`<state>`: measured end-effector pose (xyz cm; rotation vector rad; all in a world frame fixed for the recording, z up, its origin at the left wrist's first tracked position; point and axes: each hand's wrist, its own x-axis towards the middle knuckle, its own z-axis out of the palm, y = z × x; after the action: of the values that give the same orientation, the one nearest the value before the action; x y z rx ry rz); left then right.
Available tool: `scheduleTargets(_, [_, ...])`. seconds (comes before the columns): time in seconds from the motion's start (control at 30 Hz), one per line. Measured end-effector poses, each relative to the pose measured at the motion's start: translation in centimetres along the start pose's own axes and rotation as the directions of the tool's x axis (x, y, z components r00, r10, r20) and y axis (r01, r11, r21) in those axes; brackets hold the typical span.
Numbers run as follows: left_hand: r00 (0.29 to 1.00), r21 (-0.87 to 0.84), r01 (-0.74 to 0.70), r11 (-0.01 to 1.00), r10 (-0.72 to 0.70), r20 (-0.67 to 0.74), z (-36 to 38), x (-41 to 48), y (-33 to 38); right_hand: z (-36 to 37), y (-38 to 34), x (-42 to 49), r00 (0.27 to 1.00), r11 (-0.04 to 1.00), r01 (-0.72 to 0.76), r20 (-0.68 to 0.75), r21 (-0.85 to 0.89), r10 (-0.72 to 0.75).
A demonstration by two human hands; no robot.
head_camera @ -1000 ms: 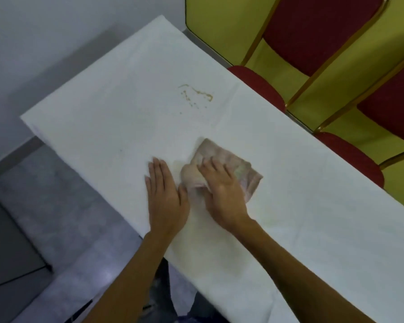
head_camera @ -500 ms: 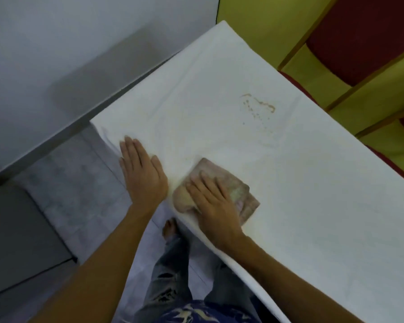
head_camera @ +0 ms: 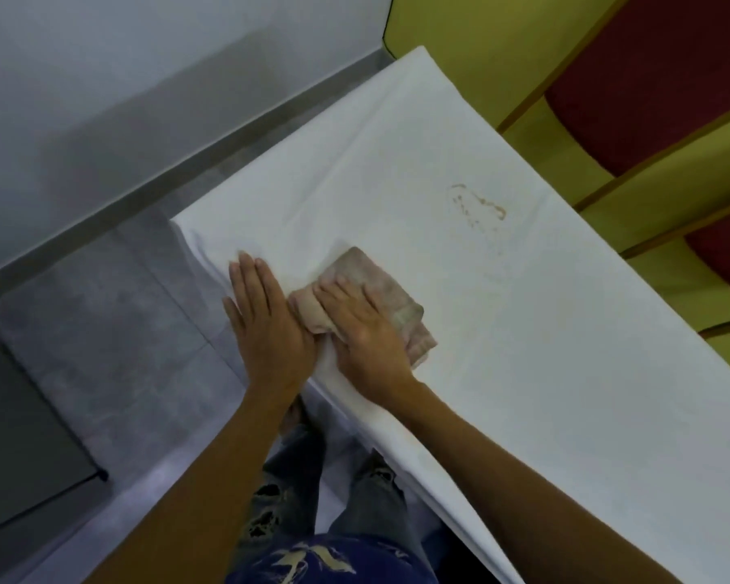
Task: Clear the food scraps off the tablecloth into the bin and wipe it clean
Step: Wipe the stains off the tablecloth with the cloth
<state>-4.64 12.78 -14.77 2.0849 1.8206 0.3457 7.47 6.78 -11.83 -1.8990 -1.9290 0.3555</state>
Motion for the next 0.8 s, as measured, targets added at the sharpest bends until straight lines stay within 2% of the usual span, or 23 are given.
scheduleTargets(0.07, [0.999, 0.009, 0.010, 1.000, -0.009, -0.035, -0.1, 0.1, 0.1, -1.4, 4.1, 1.6, 0.999, 0.991, 0.032, -0.002, -0.129, -0.033])
scheduleTargets(0.1, [0.999, 0.007, 0.015, 1.000, -0.014, -0.040, 0.0, 0.2, 0.3, -2.3, 6.2, 2.7, 0.999, 0.981, -0.023, -0.036, -0.191, 0.016])
scheduleTargets(0.13, [0.999, 0.002, 0.022, 1.000, -0.022, -0.039, -0.1, 0.2, 0.4, -3.5, 8.2, 3.8, 0.989, 0.967, -0.131, -0.098, -0.218, 0.112])
scheduleTargets(0.2, [0.999, -0.001, 0.026, 1.000, -0.026, -0.033, -0.1, 0.2, 0.5, -6.1, 10.7, 5.5, 0.919, 0.914, -0.366, -0.224, -0.175, 0.325])
scheduleTargets(0.27, [0.999, 0.000, 0.034, 0.999, -0.034, -0.038, 0.0, 0.2, 0.4, -6.5, 9.2, 6.4, 0.850, 0.867, -0.490, -0.269, -0.086, 0.453])
scheduleTargets(0.33, [0.999, 0.005, 0.032, 0.999, -0.032, -0.041, 0.0, 0.2, 0.4, -4.3, 5.1, 5.5, 0.874, 0.894, -0.448, -0.222, -0.026, 0.432])
scheduleTargets(0.43, [1.000, 0.042, 0.018, 0.999, -0.017, -0.019, -0.3, 0.2, 0.6, -0.2, -0.4, 2.2, 0.991, 0.991, -0.136, -0.012, -0.018, 0.136])
scheduleTargets(0.5, [1.000, 0.101, 0.010, 0.995, -0.009, -0.018, -0.4, 0.1, 0.5, -0.4, 1.5, 2.3, 0.999, 0.997, 0.007, 0.034, -0.080, -0.005])
scheduleTargets(0.53, [1.000, 0.130, 0.014, 0.991, -0.010, -0.029, -0.4, 0.2, 0.5, -1.0, 3.8, 3.2, 1.000, 0.990, 0.000, 0.030, -0.140, 0.004])
scheduleTargets(0.57, [0.999, 0.155, 0.015, 0.988, -0.009, -0.041, -0.4, 0.2, 0.5, -1.9, 5.7, 4.1, 0.998, 0.978, -0.061, 0.018, -0.199, 0.066])
scheduleTargets(0.63, [0.999, 0.199, 0.004, 0.980, 0.005, -0.045, -0.4, 0.2, 0.5, -4.1, 10.0, 6.1, 0.953, 0.925, -0.302, -0.078, -0.233, 0.291])
scheduleTargets(0.7, [0.999, 0.234, -0.018, 0.972, 0.028, -0.038, -0.6, 0.1, 0.3, -6.2, 12.1, 7.8, 0.826, 0.822, -0.557, -0.181, -0.121, 0.533])
scheduleTargets(0.73, [0.999, 0.239, -0.021, 0.971, 0.031, -0.037, -0.7, 0.1, 0.5, -6.4, 11.7, 8.2, 0.779, 0.784, -0.616, -0.209, -0.079, 0.591])
scheduleTargets(0.77, [0.999, 0.230, -0.024, 0.973, 0.033, -0.036, -0.8, 0.3, 1.0, -6.0, 10.6, 8.2, 0.770, 0.777, -0.626, -0.213, -0.071, 0.601])
scheduleTargets(0.8, [0.998, 0.206, -0.034, 0.978, 0.042, -0.036, -0.8, 0.6, 1.7, -5.3, 8.9, 7.8, 0.809, 0.813, -0.577, -0.196, -0.085, 0.554])
